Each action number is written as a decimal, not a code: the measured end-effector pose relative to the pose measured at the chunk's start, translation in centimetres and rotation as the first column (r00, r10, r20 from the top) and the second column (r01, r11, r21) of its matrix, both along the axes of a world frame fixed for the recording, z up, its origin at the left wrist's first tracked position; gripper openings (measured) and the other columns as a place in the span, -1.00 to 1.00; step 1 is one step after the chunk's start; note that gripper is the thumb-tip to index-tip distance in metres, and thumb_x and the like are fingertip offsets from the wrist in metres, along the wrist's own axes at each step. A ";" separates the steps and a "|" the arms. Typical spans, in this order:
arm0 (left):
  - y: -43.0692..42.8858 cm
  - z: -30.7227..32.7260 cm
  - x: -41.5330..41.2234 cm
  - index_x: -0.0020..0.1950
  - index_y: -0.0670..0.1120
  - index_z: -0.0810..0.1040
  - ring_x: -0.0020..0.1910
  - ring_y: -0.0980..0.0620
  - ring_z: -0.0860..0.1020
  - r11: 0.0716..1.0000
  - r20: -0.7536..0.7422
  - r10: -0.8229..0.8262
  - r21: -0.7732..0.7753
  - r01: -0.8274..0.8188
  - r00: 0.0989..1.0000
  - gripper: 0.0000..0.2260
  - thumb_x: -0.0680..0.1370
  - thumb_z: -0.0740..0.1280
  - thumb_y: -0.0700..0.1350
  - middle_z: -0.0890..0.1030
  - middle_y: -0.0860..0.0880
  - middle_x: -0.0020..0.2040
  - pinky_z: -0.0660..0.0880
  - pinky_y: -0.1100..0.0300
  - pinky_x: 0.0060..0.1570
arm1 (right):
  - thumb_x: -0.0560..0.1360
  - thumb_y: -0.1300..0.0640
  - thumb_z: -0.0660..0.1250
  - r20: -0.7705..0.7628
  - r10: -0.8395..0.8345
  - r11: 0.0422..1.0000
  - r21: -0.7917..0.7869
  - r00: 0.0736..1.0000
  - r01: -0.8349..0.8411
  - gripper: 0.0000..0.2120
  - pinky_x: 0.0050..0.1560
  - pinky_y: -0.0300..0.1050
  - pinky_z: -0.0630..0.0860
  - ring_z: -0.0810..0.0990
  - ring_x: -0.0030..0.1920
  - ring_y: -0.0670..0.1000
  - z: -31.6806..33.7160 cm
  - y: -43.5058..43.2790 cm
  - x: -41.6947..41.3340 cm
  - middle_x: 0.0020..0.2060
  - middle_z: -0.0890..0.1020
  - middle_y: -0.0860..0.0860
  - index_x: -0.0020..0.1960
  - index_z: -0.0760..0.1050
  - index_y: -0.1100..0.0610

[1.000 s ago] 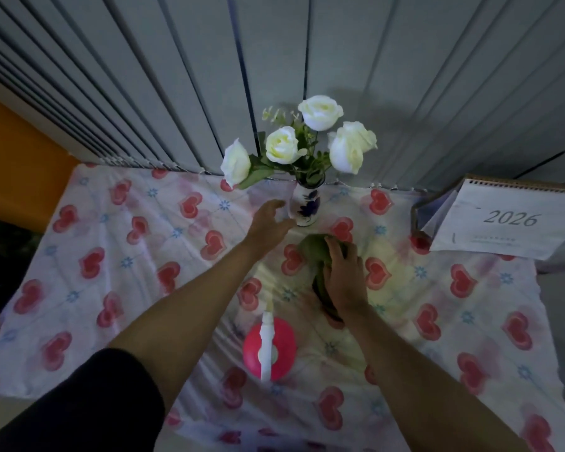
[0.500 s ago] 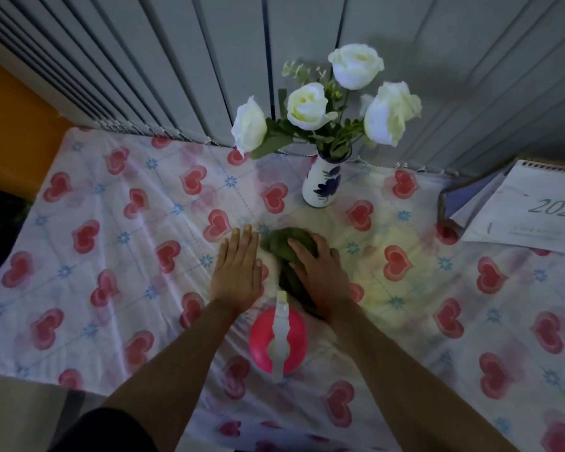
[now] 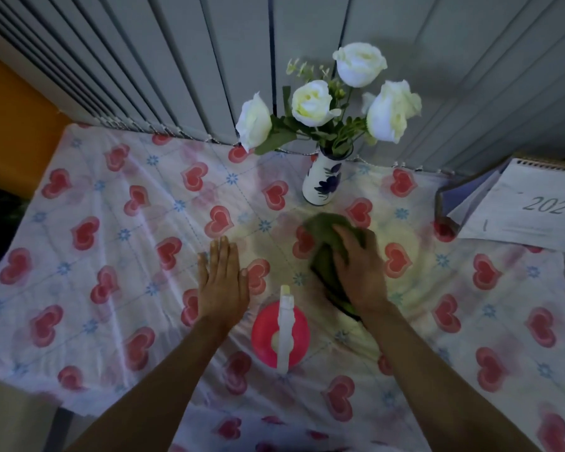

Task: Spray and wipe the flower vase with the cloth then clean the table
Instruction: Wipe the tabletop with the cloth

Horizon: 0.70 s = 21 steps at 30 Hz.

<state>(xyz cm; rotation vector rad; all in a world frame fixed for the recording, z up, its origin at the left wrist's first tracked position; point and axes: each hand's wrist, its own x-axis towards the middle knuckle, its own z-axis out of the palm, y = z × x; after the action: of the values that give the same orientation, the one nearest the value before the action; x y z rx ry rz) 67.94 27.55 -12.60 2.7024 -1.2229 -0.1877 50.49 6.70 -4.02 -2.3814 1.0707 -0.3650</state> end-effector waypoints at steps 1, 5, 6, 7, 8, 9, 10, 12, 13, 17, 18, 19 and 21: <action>0.8 0.0 -0.3 0.59 -0.30 0.24 0.63 -0.25 0.14 1.000 0.012 0.022 0.002 -0.022 1.000 -0.45 0.68 0.01 -0.01 0.22 -0.29 0.62 -0.06 -0.25 0.60 | 0.55 0.27 0.40 0.046 0.084 0.996 0.026 0.995 -0.086 -0.58 -0.05 0.10 0.64 0.62 -0.06 0.31 0.1 0.9 2.3 0.20 0.51 0.32 0.40 0.51 0.14; 2.6 -0.7 -2.3 0.61 -0.30 0.16 0.65 -0.23 0.06 0.996 -0.006 0.086 0.031 -0.086 0.996 -0.43 0.69 -0.02 0.01 0.15 -0.28 0.64 -0.09 -0.21 0.61 | 0.61 0.10 0.34 0.043 0.424 0.902 0.073 0.905 -0.426 -0.56 0.13 0.10 0.59 0.58 0.10 0.25 -1.3 3.5 9.7 0.30 0.45 0.26 0.48 0.43 0.04; 2.8 -0.8 -2.6 0.61 -0.30 0.17 0.65 -0.23 0.06 0.995 -0.010 0.094 0.035 -0.094 0.996 -0.43 0.68 -0.02 0.01 0.16 -0.28 0.64 -0.08 -0.21 0.61 | 0.63 0.04 0.32 -0.020 0.492 0.869 0.080 0.871 -0.489 -0.56 0.17 0.11 0.57 0.55 0.16 0.26 -2.2 4.0 10.5 0.36 0.42 0.25 0.50 0.41 0.01; 2.9 -0.9 -2.7 0.61 -0.30 0.18 0.65 -0.23 0.08 0.995 -0.012 0.097 0.033 -0.096 0.995 -0.43 0.68 -0.02 0.00 0.18 -0.29 0.63 -0.06 -0.21 0.61 | 0.63 -0.02 0.29 -0.099 0.533 0.846 0.079 0.841 -0.527 -0.55 0.20 0.11 0.56 0.52 0.23 0.26 -3.0 4.5 10.7 0.42 0.39 0.22 0.51 0.39 -0.02; 2.9 -1.0 -2.6 0.60 -0.30 0.19 0.64 -0.22 0.09 0.995 -0.008 0.091 0.036 -0.091 0.996 -0.43 0.68 -0.01 0.00 0.19 -0.29 0.63 -0.05 -0.21 0.61 | 0.63 -0.07 0.27 -0.162 0.542 0.839 0.063 0.824 -0.540 -0.54 0.20 0.12 0.56 0.49 0.26 0.26 -3.8 4.8 10.5 0.46 0.36 0.19 0.51 0.37 -0.06; 3.0 -1.0 -2.5 0.61 -0.30 0.19 0.65 -0.21 0.09 0.996 0.000 0.081 0.038 -0.081 0.997 -0.44 0.68 -0.01 0.00 0.19 -0.28 0.63 -0.05 -0.20 0.61 | 0.63 -0.09 0.26 -0.190 0.522 0.850 0.040 0.832 -0.525 -0.55 0.18 0.14 0.57 0.47 0.28 0.26 -4.5 5.0 9.9 0.47 0.35 0.17 0.51 0.37 -0.09; 2.9 -1.1 -2.3 0.61 -0.29 0.18 0.65 -0.20 0.09 0.997 0.009 0.074 0.036 -0.075 0.997 -0.44 0.68 -0.01 0.00 0.17 -0.27 0.64 -0.06 -0.19 0.62 | 0.63 -0.08 0.26 -0.187 0.485 0.871 0.022 0.854 -0.491 -0.56 0.15 0.16 0.59 0.47 0.29 0.26 -4.8 4.8 9.1 0.46 0.35 0.16 0.50 0.39 -0.09; 2.9 -1.1 -2.1 0.62 -0.28 0.15 0.66 -0.18 0.07 0.997 0.005 0.071 0.035 -0.071 0.997 -0.43 0.69 -0.01 0.01 0.15 -0.25 0.65 -0.07 -0.17 0.62 | 0.59 -0.02 0.30 -0.156 0.371 0.927 0.016 0.915 -0.373 -0.57 0.08 0.21 0.63 0.46 0.30 0.29 -5.1 4.5 7.0 0.44 0.37 0.18 0.45 0.43 -0.07; 3.0 -1.1 -2.1 0.63 -0.27 0.14 0.66 -0.18 0.06 0.997 0.001 0.067 0.031 -0.067 0.998 -0.43 0.69 0.00 0.01 0.14 -0.25 0.65 -0.07 -0.16 0.62 | 0.58 -0.01 0.31 -0.154 0.301 0.953 0.014 0.941 -0.303 -0.57 0.05 0.22 0.64 0.47 0.29 0.31 -5.1 4.1 5.7 0.44 0.36 0.18 0.44 0.44 -0.07; 3.2 -1.1 -2.1 0.64 -0.26 0.11 0.66 -0.17 0.04 0.998 0.000 0.055 0.035 -0.055 0.998 -0.42 0.69 -0.01 0.03 0.12 -0.24 0.66 -0.07 -0.16 0.62 | 0.58 0.02 0.32 -0.226 0.059 0.998 -0.023 0.972 -0.066 -0.56 -0.09 0.22 0.65 0.52 0.17 0.33 -4.9 2.9 -1.3 0.44 0.37 0.20 0.45 0.42 -0.07; 3.2 -1.1 -2.0 0.64 -0.26 0.11 0.66 -0.17 0.04 0.998 -0.001 0.057 0.037 -0.057 0.998 -0.42 0.69 -0.02 0.03 0.12 -0.24 0.66 -0.08 -0.15 0.62 | 0.58 0.04 0.33 -0.242 0.025 0.999 -0.029 0.970 -0.032 -0.54 -0.08 0.23 0.65 0.50 0.19 0.34 -4.9 2.6 -3.2 0.44 0.36 0.21 0.46 0.41 -0.06; 3.2 -1.0 -2.0 0.64 -0.26 0.11 0.66 -0.17 0.04 0.998 -0.003 0.055 0.035 -0.055 0.998 -0.42 0.69 -0.03 0.04 0.12 -0.23 0.66 -0.09 -0.15 0.63 | 0.58 0.06 0.33 -0.256 -0.011 0.999 -0.041 0.967 0.001 -0.54 -0.05 0.24 0.65 0.49 0.22 0.35 -4.8 2.3 -5.1 0.44 0.36 0.23 0.47 0.41 -0.04; 3.2 -0.9 -2.1 0.63 -0.26 0.12 0.66 -0.18 0.07 0.998 -0.014 0.048 0.033 -0.047 0.999 -0.42 0.69 -0.03 0.04 0.14 -0.24 0.66 -0.08 -0.15 0.62 | 0.59 0.08 0.32 -0.298 -0.116 0.993 -0.068 0.948 0.100 -0.56 -0.03 0.28 0.63 0.50 0.20 0.39 -4.7 1.8 -8.7 0.42 0.36 0.26 0.46 0.42 -0.01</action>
<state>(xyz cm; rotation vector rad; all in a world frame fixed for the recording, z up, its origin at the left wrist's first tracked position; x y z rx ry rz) 65.86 30.80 -13.45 2.7495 -1.1603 -0.2234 41.81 8.53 -8.75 -2.4848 1.3464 -0.0656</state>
